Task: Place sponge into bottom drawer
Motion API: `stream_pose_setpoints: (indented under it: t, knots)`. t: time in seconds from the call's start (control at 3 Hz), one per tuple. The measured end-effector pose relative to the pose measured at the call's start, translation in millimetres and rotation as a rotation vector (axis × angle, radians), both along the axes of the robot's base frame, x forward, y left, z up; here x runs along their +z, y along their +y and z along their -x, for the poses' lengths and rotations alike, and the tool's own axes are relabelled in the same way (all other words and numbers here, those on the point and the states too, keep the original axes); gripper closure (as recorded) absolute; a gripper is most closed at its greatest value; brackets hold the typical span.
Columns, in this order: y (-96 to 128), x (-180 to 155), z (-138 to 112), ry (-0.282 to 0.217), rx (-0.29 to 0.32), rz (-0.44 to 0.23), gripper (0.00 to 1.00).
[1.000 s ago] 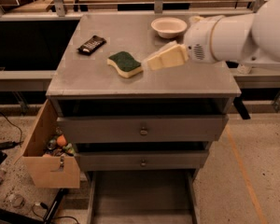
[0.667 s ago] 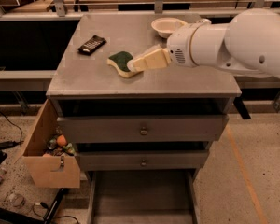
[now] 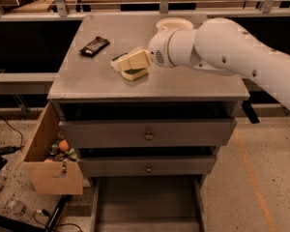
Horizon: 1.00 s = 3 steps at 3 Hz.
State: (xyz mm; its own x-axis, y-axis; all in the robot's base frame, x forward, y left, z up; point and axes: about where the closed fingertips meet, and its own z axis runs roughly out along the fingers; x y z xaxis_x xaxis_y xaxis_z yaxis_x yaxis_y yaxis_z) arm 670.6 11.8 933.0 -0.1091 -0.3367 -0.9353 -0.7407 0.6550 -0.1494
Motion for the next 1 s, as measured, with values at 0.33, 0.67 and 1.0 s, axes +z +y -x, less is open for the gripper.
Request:
stream_pose_setpoints:
  t: [0.33,0.67,1.0]
  knots:
    - [22.9,-17.1,-20.9,0.019,0.032,-0.034,0.00]
    - [42.6,-35.6,-33.0,0.039,0.053,-0.050,0.00]
    - [54.4,-54.8,-39.8,0.057,0.066,-0.056,0.00]
